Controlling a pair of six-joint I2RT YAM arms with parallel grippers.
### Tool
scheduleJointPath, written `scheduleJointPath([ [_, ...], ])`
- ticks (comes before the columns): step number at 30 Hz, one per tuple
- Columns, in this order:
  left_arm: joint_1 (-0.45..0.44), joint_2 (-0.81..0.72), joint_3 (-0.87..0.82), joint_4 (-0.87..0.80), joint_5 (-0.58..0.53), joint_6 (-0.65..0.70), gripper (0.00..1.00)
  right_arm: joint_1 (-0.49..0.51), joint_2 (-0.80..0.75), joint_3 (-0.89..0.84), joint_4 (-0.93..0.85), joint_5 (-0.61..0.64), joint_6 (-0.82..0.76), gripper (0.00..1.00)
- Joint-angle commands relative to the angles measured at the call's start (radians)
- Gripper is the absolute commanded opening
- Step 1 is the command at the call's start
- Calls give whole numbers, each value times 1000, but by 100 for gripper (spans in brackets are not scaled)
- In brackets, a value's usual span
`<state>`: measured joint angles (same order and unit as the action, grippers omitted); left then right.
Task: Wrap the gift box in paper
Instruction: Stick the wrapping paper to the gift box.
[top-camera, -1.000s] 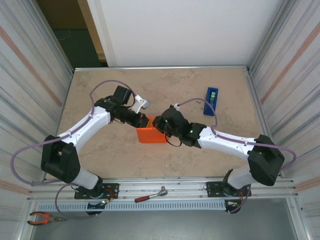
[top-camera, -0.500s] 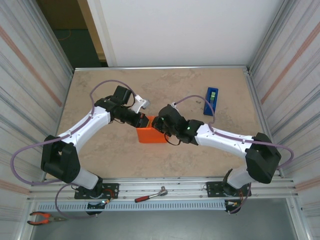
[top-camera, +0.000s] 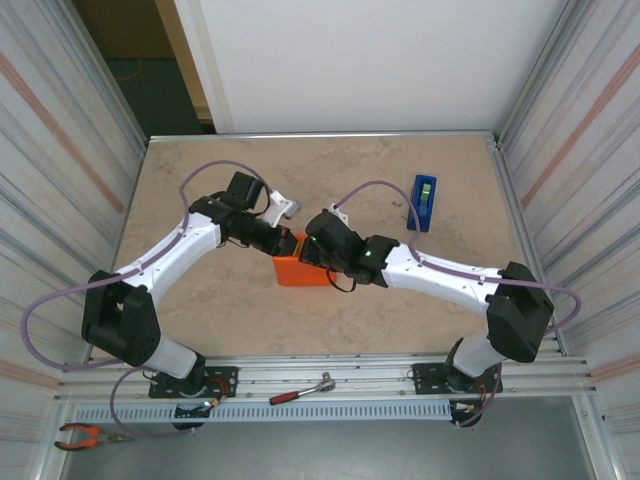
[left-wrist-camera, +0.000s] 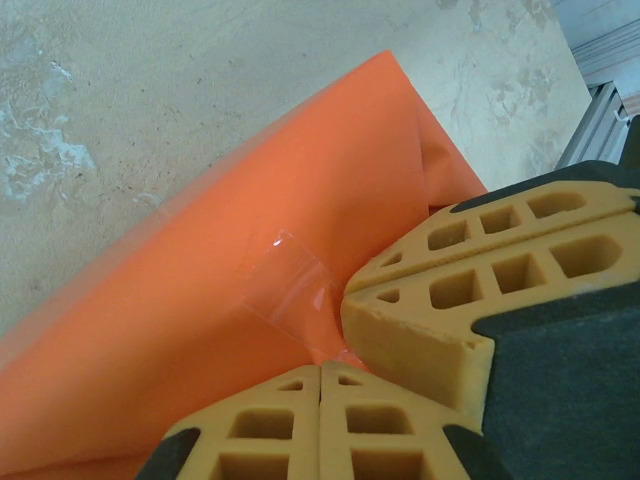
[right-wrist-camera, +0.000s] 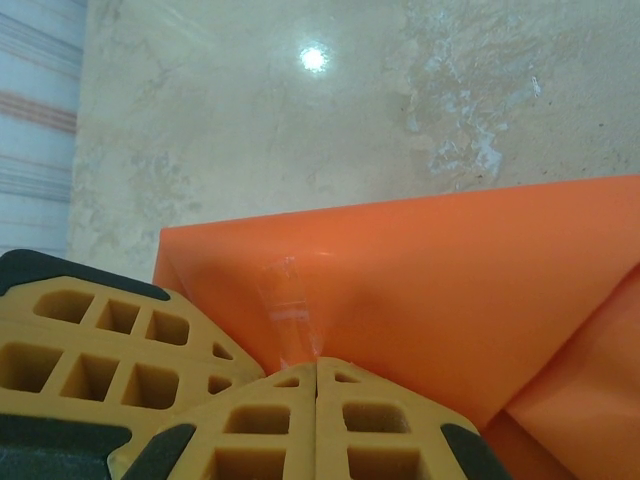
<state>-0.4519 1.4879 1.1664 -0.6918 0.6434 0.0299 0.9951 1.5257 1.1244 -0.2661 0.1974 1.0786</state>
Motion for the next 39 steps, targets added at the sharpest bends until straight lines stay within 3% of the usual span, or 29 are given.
scheduleJointPath([
  [1, -7, 23, -41, -61, -51, 16, 0, 7, 39, -2, -159, 13, -49, 0],
  [9, -4, 5, -30, -58, -40, -1, 0, 8, 80, 25, -237, -1, -36, 0],
  [18, 71, -110, 34, 15, 31, -137, 0, 7, 74, 5, -258, -12, -14, 0],
  [24, 64, -93, 90, 42, 106, -180, 0, 5, 69, -19, -256, -14, 1, 0],
  [39, 3, 1, 10, 153, 91, -227, 0, 5, 68, -27, -265, -17, 20, 0],
])
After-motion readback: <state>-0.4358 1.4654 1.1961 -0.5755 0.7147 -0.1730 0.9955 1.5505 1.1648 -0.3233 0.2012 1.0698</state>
